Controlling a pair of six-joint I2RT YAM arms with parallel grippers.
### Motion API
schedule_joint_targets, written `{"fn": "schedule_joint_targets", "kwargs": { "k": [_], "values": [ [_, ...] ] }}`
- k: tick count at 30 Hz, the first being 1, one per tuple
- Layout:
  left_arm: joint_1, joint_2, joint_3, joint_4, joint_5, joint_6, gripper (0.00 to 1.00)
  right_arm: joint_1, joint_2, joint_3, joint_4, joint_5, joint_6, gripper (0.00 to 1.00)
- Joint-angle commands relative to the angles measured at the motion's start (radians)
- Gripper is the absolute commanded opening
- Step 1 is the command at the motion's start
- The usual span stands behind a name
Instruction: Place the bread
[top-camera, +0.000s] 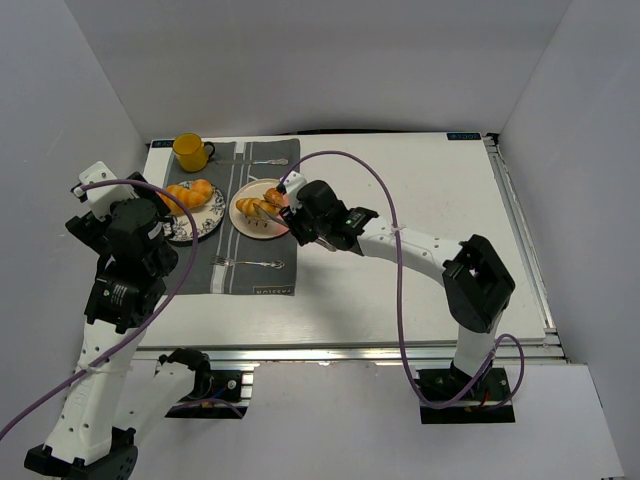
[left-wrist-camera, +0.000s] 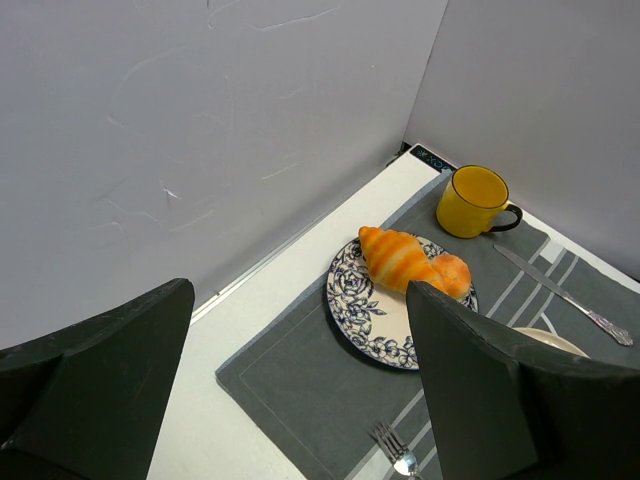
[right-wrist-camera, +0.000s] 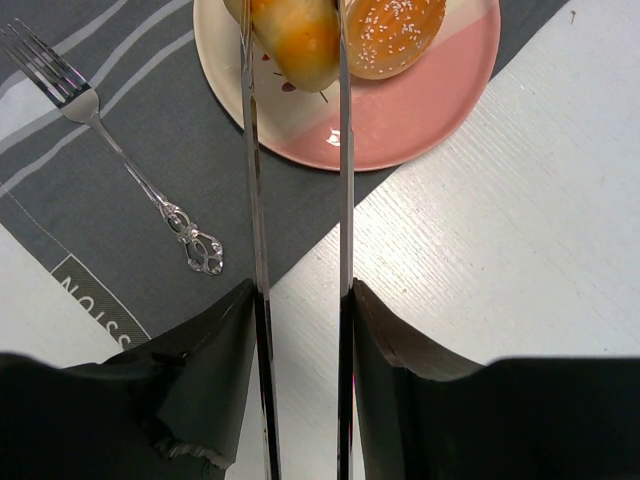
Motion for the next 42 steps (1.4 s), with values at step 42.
{"fn": "schedule_joint_targets", "kwargs": {
  "k": [42],
  "values": [
    [-0.004, -0.013, -0.013, 0.006, -0.012, 0.008, 0.98, -0.005, -0.013, -0.084, 0.106, -0.009, 0.065, 0.58]
  ]
}}
